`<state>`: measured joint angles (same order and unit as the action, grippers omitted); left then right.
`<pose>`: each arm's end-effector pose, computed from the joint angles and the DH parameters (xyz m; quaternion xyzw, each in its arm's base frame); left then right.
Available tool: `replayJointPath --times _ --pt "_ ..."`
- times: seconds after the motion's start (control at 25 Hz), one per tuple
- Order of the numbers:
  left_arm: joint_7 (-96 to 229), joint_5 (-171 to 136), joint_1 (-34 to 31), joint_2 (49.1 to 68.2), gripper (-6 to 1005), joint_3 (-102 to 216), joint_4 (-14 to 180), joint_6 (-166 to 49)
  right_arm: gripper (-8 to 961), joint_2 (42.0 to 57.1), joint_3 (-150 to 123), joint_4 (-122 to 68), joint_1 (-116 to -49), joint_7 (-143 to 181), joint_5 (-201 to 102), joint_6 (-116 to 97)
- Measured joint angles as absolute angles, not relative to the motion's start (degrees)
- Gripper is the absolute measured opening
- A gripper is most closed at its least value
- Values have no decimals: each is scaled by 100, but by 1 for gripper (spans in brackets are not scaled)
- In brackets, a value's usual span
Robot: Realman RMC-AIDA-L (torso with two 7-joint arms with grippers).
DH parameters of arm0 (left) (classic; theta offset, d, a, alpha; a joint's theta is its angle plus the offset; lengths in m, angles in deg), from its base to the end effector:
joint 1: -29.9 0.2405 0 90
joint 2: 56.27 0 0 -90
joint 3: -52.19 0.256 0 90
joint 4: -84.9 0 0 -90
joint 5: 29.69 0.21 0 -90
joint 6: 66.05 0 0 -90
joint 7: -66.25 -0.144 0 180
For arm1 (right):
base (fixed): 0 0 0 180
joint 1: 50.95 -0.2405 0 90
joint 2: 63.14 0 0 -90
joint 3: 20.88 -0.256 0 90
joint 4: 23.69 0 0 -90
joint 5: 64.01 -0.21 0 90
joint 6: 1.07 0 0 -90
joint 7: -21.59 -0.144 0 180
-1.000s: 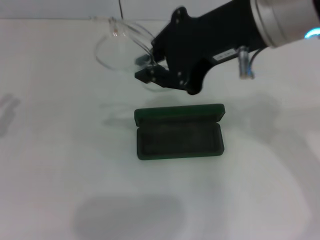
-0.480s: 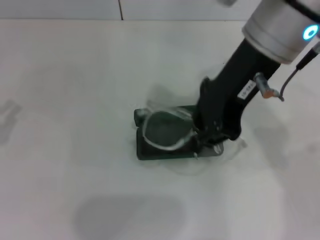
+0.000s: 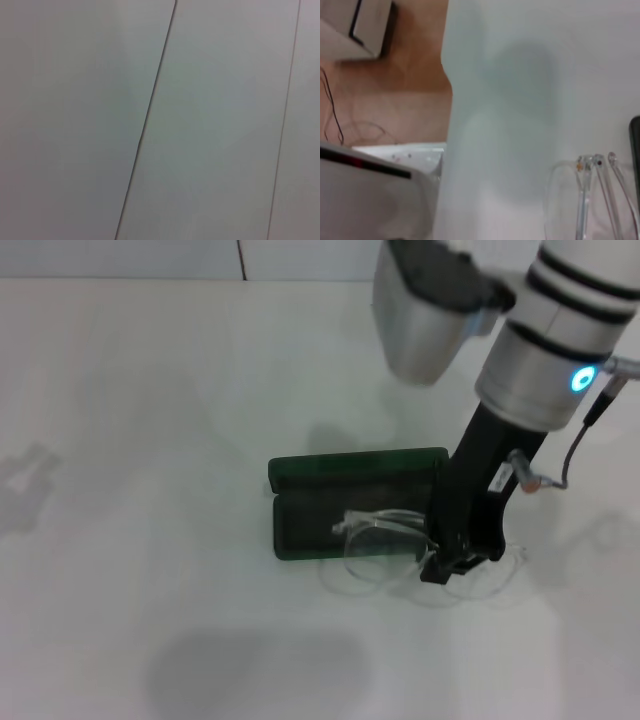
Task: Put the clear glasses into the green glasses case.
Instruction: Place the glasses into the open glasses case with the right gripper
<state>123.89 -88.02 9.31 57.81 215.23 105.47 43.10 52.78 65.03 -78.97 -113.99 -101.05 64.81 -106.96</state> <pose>-0.3399 0.2490 0.0860 -0.7569 -0.2144 -0.4827 0.3849 0.0655 0.3454 -0.0360 0.9632 -0.0293 0.2325 0.1318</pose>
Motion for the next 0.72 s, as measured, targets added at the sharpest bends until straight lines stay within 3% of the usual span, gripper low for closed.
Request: replayJointPath --times 0.72 --pt "12363 -8600 889 5900 249 21522 10537 4302 205 5307 7986 -7443 -12178 -10068 6547 -9652"
